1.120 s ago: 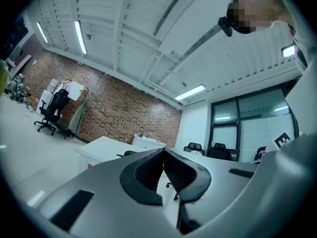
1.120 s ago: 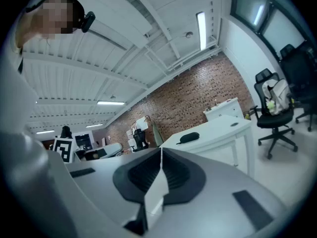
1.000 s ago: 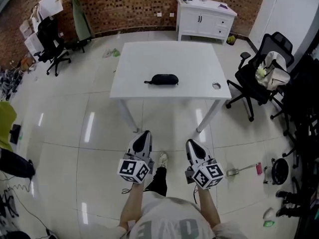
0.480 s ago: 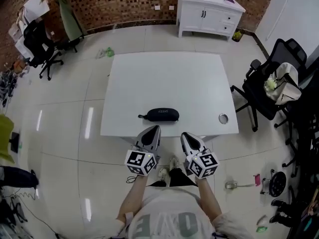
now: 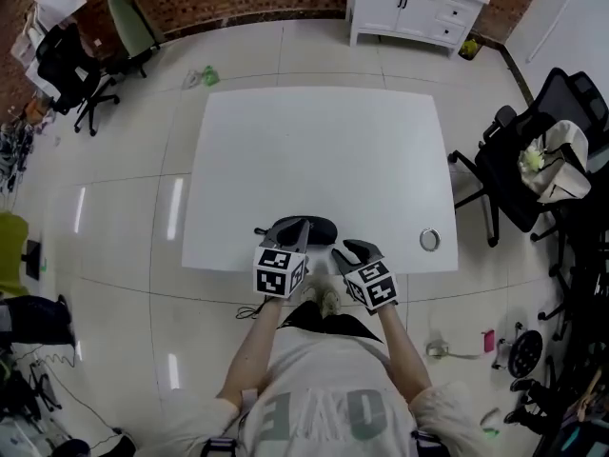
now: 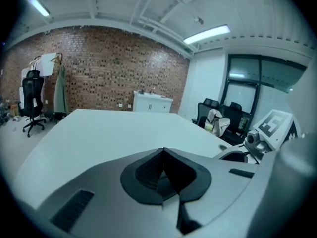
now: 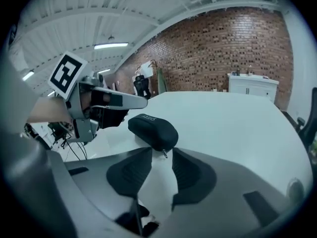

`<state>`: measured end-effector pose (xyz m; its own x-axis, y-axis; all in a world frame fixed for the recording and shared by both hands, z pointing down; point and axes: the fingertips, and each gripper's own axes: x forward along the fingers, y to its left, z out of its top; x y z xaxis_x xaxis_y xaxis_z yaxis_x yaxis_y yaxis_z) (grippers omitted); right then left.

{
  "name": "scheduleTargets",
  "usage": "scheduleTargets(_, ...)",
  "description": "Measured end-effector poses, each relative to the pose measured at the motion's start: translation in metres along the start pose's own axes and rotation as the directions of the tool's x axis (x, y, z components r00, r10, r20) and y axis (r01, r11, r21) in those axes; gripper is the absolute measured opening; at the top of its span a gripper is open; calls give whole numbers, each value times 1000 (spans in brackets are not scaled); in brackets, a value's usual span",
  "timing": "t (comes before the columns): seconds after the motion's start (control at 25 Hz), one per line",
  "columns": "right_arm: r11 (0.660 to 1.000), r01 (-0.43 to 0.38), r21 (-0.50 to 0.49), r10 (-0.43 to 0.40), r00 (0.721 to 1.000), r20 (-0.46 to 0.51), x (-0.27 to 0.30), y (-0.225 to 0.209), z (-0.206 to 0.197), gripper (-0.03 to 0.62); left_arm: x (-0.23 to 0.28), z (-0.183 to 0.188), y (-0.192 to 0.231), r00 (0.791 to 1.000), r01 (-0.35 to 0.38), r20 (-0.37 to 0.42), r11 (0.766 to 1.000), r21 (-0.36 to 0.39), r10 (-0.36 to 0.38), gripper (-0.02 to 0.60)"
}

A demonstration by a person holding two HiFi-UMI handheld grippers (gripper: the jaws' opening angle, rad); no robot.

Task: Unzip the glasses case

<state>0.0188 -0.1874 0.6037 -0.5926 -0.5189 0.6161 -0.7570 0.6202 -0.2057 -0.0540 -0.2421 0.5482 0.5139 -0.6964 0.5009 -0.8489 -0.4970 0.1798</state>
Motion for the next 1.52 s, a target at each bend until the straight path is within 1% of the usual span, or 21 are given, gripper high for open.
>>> scheduleTargets(0.12,998,-33,-46,29,996,-86,20,-5,-4,101,19,-13,4,995,21,-93,999,-25,-23,2)
scheduleTargets(0.24,997,-64,-35,58,989,-137,31,-6,-3,101,27,-19,7,989,36,-140,998,-45,-42,3)
scheduleTargets(0.36,997,-68,-49,60,987,-148,32,-7,3,100,31,-17,10,988,41,-150,999,-21,-43,3)
scheduleTargets(0.48,994,-58,-95,39,982,-186,28,-11,-3,101,34,-17,8,986,48,-158,999,-4,-48,2)
scheduleTargets(0.56,992,-59,-112,34,976,-215,31,-15,-11,100,35,-18,8,985,51,-164,999,-8,-52,2)
scheduleTargets(0.68,989,-69,-128,38,973,-227,40,-16,-12,100,36,-19,7,983,61,-173,998,-26,-64,3)
scheduleTargets(0.8,976,-85,-201,35,970,-241,47,-13,-9,98,37,-19,8,982,65,-177,997,-40,-71,2)
scheduleTargets(0.84,971,-83,-222,27,970,-243,48,-14,-8,70,37,-19,8,982,63,-178,997,-43,-70,2)
scheduleTargets(0.88,969,-81,-234,22,969,-244,48,-14,-7,4,37,-18,8,981,61,-179,997,-44,-68,2)
scheduleTargets(1.0,967,-87,-238,25,967,-252,46,-13,-7,0,36,-18,9,982,59,-179,997,-39,-65,2)
scheduleTargets(1.16,952,-113,-284,33,962,-272,42,-4,-9,0,35,-18,8,987,39,-159,999,17,-35,2)
scheduleTargets(1.2,947,-125,-295,40,960,-276,40,3,-12,0,33,-17,6,988,41,-149,999,11,-39,3)
scheduleTargets(1.24,943,-138,-302,51,959,-278,38,11,-15,0,31,-15,3,989,52,-140,999,-11,-53,2)
scheduleTargets(1.32,941,-162,-298,78,958,-275,37,27,-20,0,29,-13,-7,987,79,-138,996,-42,-84,3)
scheduleTargets(1.44,949,-178,-261,108,959,-261,38,38,-24,0,33,-23,-16,976,95,-194,995,-8,-94,2)
scheduleTargets(1.52,950,-174,-257,105,959,-262,38,37,-25,0,35,-29,-16,972,93,-215,996,-4,-92,2)
